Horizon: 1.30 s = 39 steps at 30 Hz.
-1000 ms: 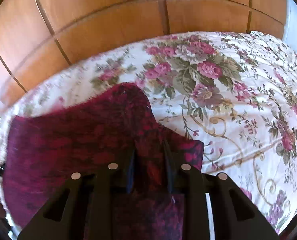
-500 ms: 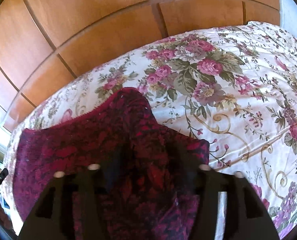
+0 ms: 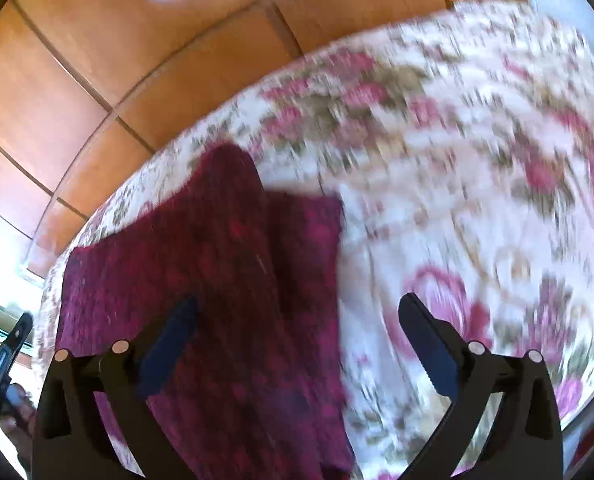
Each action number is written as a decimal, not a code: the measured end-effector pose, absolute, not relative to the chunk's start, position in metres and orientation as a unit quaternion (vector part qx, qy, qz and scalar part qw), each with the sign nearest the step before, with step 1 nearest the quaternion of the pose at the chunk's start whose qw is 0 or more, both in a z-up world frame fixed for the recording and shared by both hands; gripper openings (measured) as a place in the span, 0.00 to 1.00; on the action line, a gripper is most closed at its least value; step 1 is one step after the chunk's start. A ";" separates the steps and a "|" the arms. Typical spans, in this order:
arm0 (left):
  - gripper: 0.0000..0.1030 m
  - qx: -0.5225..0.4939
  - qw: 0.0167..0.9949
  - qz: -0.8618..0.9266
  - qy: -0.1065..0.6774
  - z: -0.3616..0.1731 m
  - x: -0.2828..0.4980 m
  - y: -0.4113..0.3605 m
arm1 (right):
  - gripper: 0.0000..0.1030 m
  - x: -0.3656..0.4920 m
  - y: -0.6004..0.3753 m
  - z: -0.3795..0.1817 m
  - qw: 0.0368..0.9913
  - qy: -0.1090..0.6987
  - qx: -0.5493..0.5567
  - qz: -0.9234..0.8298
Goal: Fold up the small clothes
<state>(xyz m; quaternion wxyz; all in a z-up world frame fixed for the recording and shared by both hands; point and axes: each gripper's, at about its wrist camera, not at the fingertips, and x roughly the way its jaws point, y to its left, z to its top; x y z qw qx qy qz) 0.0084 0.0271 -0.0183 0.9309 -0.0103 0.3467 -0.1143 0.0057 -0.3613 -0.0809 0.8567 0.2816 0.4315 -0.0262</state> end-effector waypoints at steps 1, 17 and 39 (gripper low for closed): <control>0.54 -0.008 0.930 -0.117 0.348 -0.019 0.008 0.024 | 0.98 0.000 -0.363 -0.087 0.851 0.438 0.291 -0.020; 0.53 0.059 0.913 -0.168 0.366 -0.038 0.008 -0.041 | 0.98 -0.049 -0.362 -0.114 0.833 0.436 0.332 0.075; 0.54 0.108 0.898 -0.182 0.385 -0.074 0.010 -0.081 | 0.55 -0.039 -0.337 -0.104 0.836 0.437 0.316 0.100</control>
